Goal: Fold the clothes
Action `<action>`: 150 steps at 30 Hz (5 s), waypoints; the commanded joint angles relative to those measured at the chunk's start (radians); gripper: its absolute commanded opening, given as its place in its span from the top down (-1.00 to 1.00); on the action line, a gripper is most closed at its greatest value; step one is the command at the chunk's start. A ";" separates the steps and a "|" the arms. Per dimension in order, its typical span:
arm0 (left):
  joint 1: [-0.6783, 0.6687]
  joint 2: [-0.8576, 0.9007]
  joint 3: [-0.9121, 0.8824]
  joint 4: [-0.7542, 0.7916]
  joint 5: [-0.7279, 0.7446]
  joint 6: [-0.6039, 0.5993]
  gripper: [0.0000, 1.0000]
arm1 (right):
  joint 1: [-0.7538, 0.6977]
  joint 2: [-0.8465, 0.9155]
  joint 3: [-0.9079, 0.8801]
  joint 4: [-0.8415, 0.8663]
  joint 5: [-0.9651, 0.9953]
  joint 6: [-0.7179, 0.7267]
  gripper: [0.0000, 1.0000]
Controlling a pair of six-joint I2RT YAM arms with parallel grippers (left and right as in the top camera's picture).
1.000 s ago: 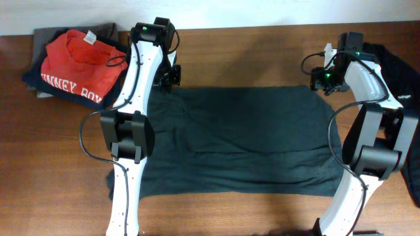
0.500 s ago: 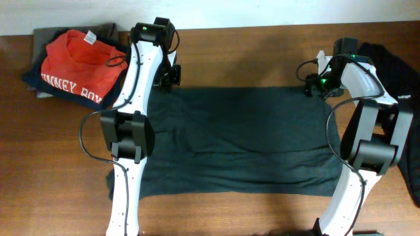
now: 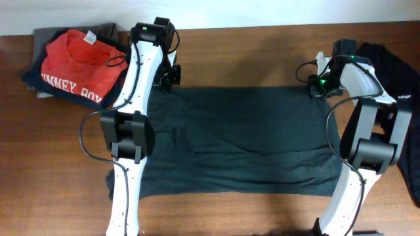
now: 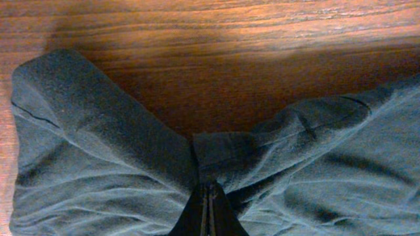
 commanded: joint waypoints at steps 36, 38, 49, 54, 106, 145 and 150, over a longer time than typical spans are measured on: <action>0.038 -0.215 -0.385 -0.090 -0.068 -0.155 0.98 | -0.114 -0.151 0.247 -0.771 0.007 0.428 0.92; 0.038 -0.215 -0.449 -0.090 -0.072 -0.155 0.99 | -0.114 -0.151 0.247 -0.827 0.045 0.429 0.92; 0.039 -0.215 -0.538 -0.090 -0.116 -0.154 0.90 | -0.113 -0.160 0.210 -0.914 0.095 0.425 0.92; 0.038 -0.216 -0.566 -0.090 -0.101 -0.106 0.52 | -0.113 -0.162 0.133 -0.914 0.150 0.425 0.91; -0.009 -0.417 -0.821 0.332 0.045 -0.159 -0.18 | -0.021 -0.671 0.049 -0.895 0.077 0.428 -0.58; -0.006 -0.443 -0.853 0.270 -0.016 -0.222 0.99 | -0.021 -1.133 0.026 -0.914 -0.062 0.372 -0.74; -0.006 -0.493 -0.853 0.187 -0.098 -0.268 0.98 | -0.021 -1.133 -0.046 -0.914 -0.062 0.373 -0.74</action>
